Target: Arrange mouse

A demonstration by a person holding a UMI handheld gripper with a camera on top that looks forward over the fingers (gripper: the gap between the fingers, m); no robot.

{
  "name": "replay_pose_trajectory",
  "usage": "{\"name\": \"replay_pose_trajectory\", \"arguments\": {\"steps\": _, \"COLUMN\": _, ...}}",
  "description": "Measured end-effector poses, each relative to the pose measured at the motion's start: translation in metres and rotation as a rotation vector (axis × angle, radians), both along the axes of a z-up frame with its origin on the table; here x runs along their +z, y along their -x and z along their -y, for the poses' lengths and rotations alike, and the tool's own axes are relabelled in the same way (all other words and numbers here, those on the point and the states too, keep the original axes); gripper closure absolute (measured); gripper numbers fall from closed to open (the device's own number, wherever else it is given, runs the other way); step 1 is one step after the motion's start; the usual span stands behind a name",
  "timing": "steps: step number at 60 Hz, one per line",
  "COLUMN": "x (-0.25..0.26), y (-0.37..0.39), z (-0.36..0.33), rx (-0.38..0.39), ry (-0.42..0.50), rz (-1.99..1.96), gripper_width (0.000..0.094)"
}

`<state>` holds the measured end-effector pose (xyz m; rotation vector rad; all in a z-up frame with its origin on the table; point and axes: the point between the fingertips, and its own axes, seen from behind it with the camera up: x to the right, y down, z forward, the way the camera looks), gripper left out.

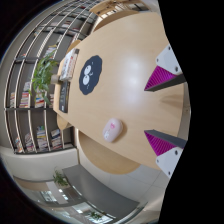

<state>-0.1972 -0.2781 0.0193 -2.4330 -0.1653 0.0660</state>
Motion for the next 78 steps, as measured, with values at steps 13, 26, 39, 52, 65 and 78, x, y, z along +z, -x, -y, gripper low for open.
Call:
{"name": "replay_pose_trajectory", "arguments": {"steps": 13, "x": -0.023, "y": 0.059, "z": -0.047, "rx": 0.018, "ry": 0.028, "rz": -0.008, "gripper_width": 0.0159}}
{"name": "replay_pose_trajectory", "arguments": {"steps": 26, "x": -0.038, "y": 0.071, "z": -0.109, "rx": -0.015, "ry": 0.046, "rz": 0.009, "gripper_width": 0.0159}}
{"name": "replay_pose_trajectory", "arguments": {"steps": 39, "x": -0.037, "y": 0.054, "z": -0.154, "rx": -0.108, "ry": 0.044, "rz": 0.023, "gripper_width": 0.0227}}
{"name": "replay_pose_trajectory", "arguments": {"steps": 52, "x": -0.038, "y": 0.047, "z": -0.17, "rx": -0.142, "ry": 0.034, "rz": 0.006, "gripper_width": 0.0425}}
{"name": "replay_pose_trajectory", "arguments": {"steps": 65, "x": -0.038, "y": 0.046, "z": -0.164, "rx": -0.117, "ry": 0.061, "rz": -0.008, "gripper_width": 0.0608}}
{"name": "replay_pose_trajectory", "arguments": {"steps": 78, "x": 0.009, "y": 0.053, "z": -0.167, "rx": -0.01, "ry": 0.027, "rz": 0.0, "gripper_width": 0.061}}
